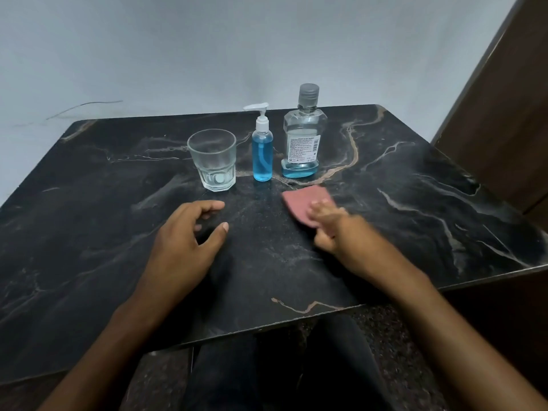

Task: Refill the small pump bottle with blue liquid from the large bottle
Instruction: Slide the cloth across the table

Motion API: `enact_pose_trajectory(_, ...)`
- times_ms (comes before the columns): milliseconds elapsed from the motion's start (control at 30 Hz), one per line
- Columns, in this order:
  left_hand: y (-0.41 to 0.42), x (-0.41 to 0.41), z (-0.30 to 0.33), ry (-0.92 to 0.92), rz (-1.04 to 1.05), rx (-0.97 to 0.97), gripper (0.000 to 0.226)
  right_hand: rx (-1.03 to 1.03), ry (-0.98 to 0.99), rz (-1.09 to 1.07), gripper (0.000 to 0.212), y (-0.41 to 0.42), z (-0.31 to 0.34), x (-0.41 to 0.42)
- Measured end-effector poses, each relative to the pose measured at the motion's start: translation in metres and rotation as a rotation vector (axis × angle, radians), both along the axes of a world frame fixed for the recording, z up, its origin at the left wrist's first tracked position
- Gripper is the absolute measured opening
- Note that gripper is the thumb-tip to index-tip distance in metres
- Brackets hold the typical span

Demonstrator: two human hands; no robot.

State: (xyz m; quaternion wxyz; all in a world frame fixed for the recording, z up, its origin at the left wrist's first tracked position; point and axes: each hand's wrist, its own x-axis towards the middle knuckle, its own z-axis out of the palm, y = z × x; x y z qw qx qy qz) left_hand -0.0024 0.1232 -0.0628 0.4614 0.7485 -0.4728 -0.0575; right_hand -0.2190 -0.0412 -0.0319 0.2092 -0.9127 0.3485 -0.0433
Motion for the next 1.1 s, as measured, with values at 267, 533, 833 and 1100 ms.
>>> enact_pose_trajectory(267, -0.008, -0.005, 0.002, 0.016, 0.006, 0.007, 0.033, -0.057, 0.112, -0.003, 0.026, 0.017, 0.008, 0.054)
enact_pose_trajectory(533, 0.012, 0.013, 0.007, -0.011, 0.118, 0.041, 0.033, -0.235, 0.156, 0.172, 0.078, 0.029, -0.018, 0.062)
enact_pose_trajectory(833, 0.036, 0.012, 0.001, 0.060, 0.211, 0.031, 0.036, -0.379, 0.070, 0.331, 0.062, 0.111, -0.033, 0.109)
enact_pose_trajectory(1100, 0.041, 0.005, 0.003, 0.059, 0.179, 0.040, 0.038, -0.339, 0.203, -0.060, 0.063, 0.088, -0.028, 0.077)
